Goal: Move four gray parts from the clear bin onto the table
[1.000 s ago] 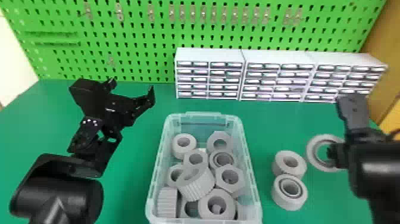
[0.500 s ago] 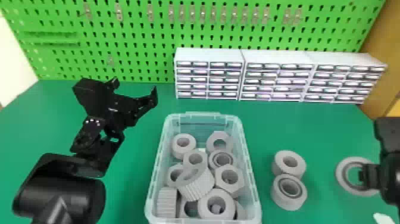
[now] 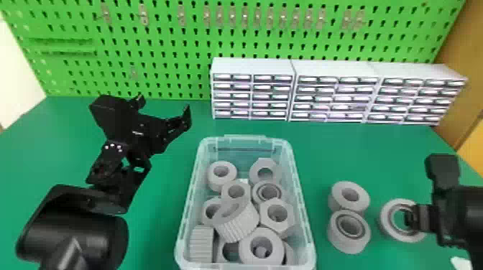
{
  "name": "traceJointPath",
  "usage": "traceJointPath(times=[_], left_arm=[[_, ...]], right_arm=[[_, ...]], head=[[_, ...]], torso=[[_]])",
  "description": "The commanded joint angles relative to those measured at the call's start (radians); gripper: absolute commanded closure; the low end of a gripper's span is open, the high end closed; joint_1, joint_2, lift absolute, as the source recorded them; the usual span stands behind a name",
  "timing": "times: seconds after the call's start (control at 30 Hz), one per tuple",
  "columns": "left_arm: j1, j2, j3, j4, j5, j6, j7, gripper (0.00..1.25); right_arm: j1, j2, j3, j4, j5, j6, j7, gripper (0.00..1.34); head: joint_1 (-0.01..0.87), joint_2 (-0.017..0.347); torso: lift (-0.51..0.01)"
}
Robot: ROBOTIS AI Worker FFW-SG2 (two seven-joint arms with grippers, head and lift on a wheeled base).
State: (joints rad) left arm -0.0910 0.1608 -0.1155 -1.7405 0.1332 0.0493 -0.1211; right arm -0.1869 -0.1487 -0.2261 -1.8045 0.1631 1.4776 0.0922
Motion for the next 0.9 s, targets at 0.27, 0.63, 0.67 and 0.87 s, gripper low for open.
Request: traceJointPath(times=[0.27,0.63,0.67,0.87], left_arm=[[-0.001,0.0,-0.003,0.004,-0.001,0.003,-0.005,0.12],[-0.004,0.0,-0.006,0.004,-0.001,0.007,-0.014,0.12],[-0.004,0.0,-0.006,0.004,-0.001,0.007,-0.014,0.12],[-0.003,0.0,-0.006,0.004,0.0,0.007,-0.017,0.12]], right_arm=[[-0.049,0.024,-0.001,0.146,-0.011,-0.097,0.0,1.05],[-0.04,0.035,0.033,0.155,-0.005,-0.115,0.0,1.04],[-0.039,0.034,0.036,0.155,-0.005,-0.115,0.0,1.03],[-0.029,0.032,0.042,0.142,-0.004,-0.109,0.0,1.0]], head=[[0.678,0.034],[0.678,0.034],[0.678,0.034],[0.678,0.034]], torso=[[-0.05],[-0.05],[-0.05],[-0.05]])
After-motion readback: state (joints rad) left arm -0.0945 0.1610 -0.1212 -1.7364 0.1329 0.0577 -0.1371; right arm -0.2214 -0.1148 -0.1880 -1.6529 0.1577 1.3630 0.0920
